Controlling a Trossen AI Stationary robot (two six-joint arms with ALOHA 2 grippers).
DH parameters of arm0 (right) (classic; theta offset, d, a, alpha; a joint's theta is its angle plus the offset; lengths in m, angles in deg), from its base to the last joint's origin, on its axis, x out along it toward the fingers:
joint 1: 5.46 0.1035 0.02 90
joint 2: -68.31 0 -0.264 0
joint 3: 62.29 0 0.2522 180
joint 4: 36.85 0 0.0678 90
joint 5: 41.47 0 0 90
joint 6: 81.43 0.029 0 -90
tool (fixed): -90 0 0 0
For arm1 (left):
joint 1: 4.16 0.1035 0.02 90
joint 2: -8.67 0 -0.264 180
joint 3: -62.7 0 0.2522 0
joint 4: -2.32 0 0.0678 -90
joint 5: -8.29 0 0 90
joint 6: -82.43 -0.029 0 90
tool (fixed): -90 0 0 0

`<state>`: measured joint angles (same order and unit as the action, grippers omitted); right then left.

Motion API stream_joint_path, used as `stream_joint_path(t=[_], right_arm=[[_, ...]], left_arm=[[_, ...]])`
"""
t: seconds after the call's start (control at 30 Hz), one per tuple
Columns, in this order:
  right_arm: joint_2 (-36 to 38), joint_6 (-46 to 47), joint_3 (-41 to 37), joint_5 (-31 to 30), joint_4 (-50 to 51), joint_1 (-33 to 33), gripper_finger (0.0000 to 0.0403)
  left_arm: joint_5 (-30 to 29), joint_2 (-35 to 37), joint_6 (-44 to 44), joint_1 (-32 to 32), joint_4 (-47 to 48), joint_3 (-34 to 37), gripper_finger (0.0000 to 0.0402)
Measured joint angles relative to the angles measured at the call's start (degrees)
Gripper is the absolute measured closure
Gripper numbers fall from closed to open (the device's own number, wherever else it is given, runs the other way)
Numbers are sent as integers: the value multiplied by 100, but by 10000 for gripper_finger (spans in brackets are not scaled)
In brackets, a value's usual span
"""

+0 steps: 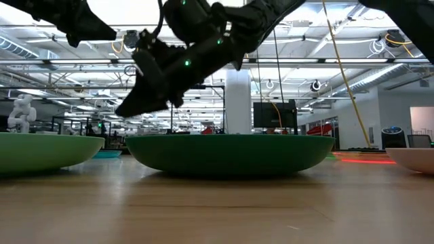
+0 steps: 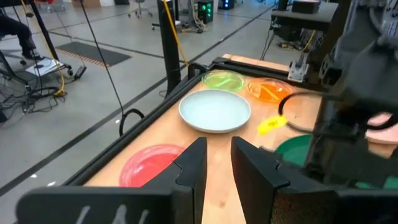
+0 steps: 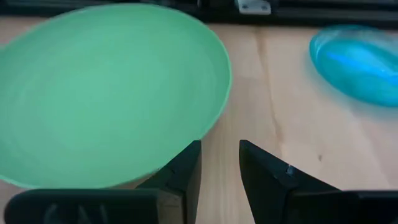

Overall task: Stack plastic plates
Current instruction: Stack the green plate on the dark green plate

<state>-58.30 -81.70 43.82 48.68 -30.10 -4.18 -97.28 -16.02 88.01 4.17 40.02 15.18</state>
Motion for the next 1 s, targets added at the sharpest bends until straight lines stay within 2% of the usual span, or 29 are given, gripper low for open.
stream_joint_path(t=[0.3,0.57,0.7,1.0], right_arm=[[-9,1252,44,21,-113,-12,300],[-10,1252,153,12,-315,40,300],[-8,1110,276,-22,-303,91,300],[-11,705,722,-42,-295,195,300]], left_arm=[[-2,-7,19,1,-26,0,321],[-224,-7,-18,1,-112,0,321],[-406,-4,-113,1,-520,21,321],[-409,-7,-209,1,-646,35,321]])
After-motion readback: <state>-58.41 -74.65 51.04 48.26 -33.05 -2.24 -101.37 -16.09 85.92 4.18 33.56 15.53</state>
